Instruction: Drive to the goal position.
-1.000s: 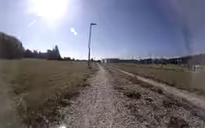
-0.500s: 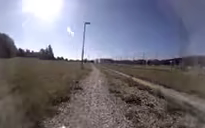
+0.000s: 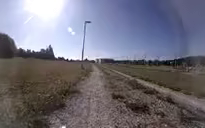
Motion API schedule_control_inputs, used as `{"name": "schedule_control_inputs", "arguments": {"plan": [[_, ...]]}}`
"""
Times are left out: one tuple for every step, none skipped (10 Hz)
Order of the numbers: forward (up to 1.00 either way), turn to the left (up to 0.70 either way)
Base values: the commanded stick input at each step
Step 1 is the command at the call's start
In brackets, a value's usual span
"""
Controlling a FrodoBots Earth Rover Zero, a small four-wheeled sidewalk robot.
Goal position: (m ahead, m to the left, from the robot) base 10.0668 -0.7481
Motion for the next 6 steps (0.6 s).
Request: {"name": "schedule_control_inputs", "arguments": {"plan": [[0.50, 0.00], [0.50, 0.00], [0.50, 0.00], [0.50, 0.00], [0.50, 0.00], [0.50, 0.00]]}}
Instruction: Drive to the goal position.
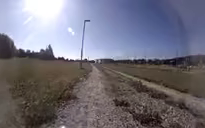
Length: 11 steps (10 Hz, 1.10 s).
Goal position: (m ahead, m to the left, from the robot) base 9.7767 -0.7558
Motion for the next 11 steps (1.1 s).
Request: {"name": "schedule_control_inputs", "arguments": {"plan": [[0.50, 0.00], [0.50, 0.00], [0.50, 0.00], [0.50, 0.00], [0.50, 0.00], [0.50, 0.00], [0.50, 0.00], [0.50, 0.00], [0.50, 0.00], [0.50, 0.00], [0.50, 0.00]]}}
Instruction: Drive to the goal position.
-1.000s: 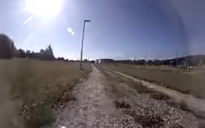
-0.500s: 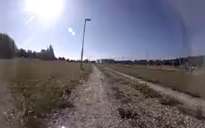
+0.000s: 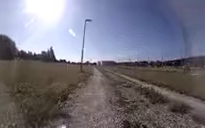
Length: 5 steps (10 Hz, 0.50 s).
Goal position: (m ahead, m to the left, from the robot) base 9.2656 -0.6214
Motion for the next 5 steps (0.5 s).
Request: {"name": "schedule_control_inputs", "arguments": {"plan": [[0.50, 0.00], [0.50, 0.00], [0.50, 0.00], [0.50, 0.00], [0.50, 0.00]]}}
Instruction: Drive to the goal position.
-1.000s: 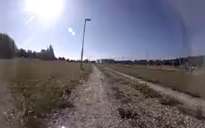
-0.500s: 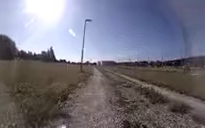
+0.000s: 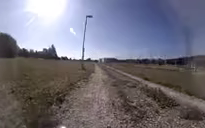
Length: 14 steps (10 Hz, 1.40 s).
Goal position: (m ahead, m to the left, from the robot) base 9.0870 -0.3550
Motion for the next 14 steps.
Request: {"name": "schedule_control_inputs", "arguments": {"plan": [[0.50, 0.00], [0.50, 0.00], [0.50, 0.00], [0.50, 0.00], [0.50, 0.00], [0.50, 0.00], [0.50, 0.00], [0.50, 0.00], [0.50, 0.00], [0.50, 0.00], [0.50, 0.00], [0.50, 0.00], [0.50, 0.00], [0.50, 0.00]]}}
